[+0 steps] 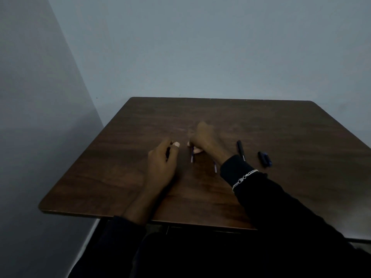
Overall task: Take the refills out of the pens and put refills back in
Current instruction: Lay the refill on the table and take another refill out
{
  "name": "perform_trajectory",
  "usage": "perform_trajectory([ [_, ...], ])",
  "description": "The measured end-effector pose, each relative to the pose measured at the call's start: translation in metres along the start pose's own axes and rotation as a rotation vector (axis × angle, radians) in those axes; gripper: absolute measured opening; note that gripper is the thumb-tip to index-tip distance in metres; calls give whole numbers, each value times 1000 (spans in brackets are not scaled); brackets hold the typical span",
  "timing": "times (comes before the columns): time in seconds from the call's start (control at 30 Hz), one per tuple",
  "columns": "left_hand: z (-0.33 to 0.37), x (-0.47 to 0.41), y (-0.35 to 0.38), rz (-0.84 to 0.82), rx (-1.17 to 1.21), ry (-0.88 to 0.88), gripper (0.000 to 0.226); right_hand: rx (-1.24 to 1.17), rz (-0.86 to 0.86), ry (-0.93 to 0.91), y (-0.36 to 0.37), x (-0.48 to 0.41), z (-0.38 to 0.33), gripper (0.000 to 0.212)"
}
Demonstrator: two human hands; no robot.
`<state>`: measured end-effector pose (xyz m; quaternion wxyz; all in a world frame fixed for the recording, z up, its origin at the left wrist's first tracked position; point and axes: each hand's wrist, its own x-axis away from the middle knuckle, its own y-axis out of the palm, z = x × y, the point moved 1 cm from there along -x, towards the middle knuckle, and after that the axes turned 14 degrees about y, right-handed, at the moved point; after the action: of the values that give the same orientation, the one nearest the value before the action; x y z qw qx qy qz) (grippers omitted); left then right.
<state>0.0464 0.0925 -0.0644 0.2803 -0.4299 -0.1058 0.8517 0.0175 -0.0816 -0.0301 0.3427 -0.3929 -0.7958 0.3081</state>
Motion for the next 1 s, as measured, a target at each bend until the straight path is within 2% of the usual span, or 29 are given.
perform_trajectory([
  [0.2, 5, 1, -1, 7, 6, 28, 27, 61, 68, -49, 4, 1, 1, 25],
  [0.5, -1, 0, 2, -9, 15, 17, 25, 1, -13, 4, -3, 9, 1, 19],
  [0.7, -5, 1, 3, -11, 15, 33, 25, -49, -38, 9, -7, 10, 4, 27],
  [0.83, -2, 2, 2, -20, 32, 51, 29, -196, -93, -18, -26, 13, 10, 27],
  [1.0, 9, 6, 5, -84, 89, 66, 37, -165, -14, -30, -69, 17, 28, 24],
])
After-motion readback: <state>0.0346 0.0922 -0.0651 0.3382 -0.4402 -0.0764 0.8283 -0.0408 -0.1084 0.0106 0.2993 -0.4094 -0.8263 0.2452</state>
